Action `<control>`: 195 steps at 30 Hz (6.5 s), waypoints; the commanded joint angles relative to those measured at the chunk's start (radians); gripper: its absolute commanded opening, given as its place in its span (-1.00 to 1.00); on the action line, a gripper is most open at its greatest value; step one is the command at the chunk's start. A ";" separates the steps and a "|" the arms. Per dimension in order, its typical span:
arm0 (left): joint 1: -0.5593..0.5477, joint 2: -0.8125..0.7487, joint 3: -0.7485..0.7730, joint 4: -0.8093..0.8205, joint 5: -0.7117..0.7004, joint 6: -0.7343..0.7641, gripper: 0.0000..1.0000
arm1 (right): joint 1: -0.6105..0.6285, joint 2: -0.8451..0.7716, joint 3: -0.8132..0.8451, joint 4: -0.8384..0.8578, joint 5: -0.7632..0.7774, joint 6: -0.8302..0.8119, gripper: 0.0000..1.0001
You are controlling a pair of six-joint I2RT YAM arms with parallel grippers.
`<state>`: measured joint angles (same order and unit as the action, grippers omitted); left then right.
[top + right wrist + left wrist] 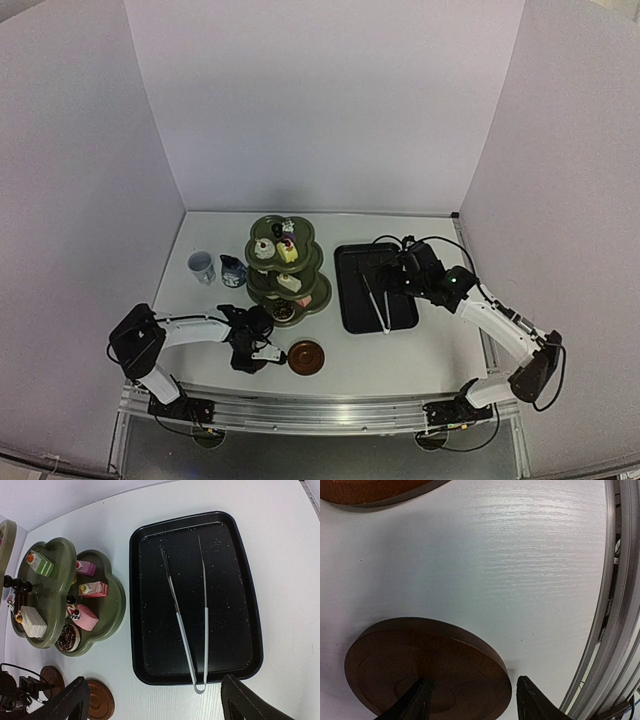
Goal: Serve the afternoon tea
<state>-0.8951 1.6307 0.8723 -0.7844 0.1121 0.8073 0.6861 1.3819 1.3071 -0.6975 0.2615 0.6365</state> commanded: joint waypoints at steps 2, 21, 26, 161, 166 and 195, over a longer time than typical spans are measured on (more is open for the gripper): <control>0.007 -0.030 0.036 -0.023 0.075 0.002 0.26 | 0.004 -0.014 0.016 0.001 0.006 0.003 0.76; 0.556 -0.186 0.550 -0.531 0.224 0.166 0.39 | 0.004 0.009 0.034 0.001 -0.032 -0.001 0.76; 0.768 -0.060 0.664 -0.389 0.202 0.010 0.28 | 0.004 0.028 0.045 0.000 -0.042 -0.007 0.76; 0.321 -0.286 0.400 -0.448 -0.193 -0.315 -1.00 | 0.006 -0.002 -0.014 0.001 -0.060 0.014 0.76; 0.178 -0.226 0.446 -0.449 -0.174 -0.410 -1.00 | 0.007 -0.035 -0.040 0.002 -0.056 0.027 0.76; -0.289 0.095 0.473 0.081 -0.431 -0.632 -1.00 | 0.010 -0.210 -0.137 0.000 0.017 0.055 0.76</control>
<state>-1.1787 1.7229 1.3454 -0.7990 -0.2743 0.1822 0.6907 1.1866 1.1759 -0.7025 0.2597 0.6853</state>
